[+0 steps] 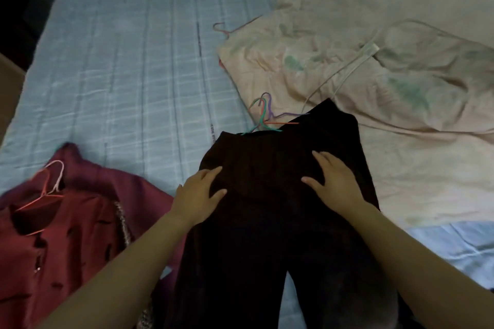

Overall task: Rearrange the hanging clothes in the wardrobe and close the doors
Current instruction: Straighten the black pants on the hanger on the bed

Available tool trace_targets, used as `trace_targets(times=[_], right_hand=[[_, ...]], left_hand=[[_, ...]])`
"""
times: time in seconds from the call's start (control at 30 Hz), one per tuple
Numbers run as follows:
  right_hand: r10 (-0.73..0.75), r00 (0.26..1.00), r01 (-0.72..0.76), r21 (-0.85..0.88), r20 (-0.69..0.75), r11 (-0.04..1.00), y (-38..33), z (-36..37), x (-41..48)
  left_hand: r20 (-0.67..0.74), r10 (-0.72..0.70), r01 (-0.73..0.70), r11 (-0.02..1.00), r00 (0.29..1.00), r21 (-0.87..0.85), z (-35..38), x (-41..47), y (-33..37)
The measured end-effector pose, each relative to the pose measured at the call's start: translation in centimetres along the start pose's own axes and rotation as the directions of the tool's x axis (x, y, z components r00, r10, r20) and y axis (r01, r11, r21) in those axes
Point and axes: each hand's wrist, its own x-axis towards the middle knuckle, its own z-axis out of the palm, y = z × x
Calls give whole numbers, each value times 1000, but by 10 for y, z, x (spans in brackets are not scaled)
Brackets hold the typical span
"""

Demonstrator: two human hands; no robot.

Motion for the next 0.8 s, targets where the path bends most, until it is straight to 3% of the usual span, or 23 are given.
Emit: trace_targets(times=[0.27,0.4,0.63,0.8], right_hand=[[-8,997,6,-24,-76,1000,-36,9,-3],[-12,991,11,-14,-137,1000,-36,5,34],[-13,984,-24,-206,-178,978,-15,18,97],[-78,977,39,-194,-199,980,8,25,118]], left_hand=[[10,93,-91,992,996,-91,-14,38,-31],[-19,31,-34,981,999,-191,-12,59,-36],[-39,-47,39,981,998,-189,2,105,-43],[-30,-151,143,973,988,-182,21,147,-34]])
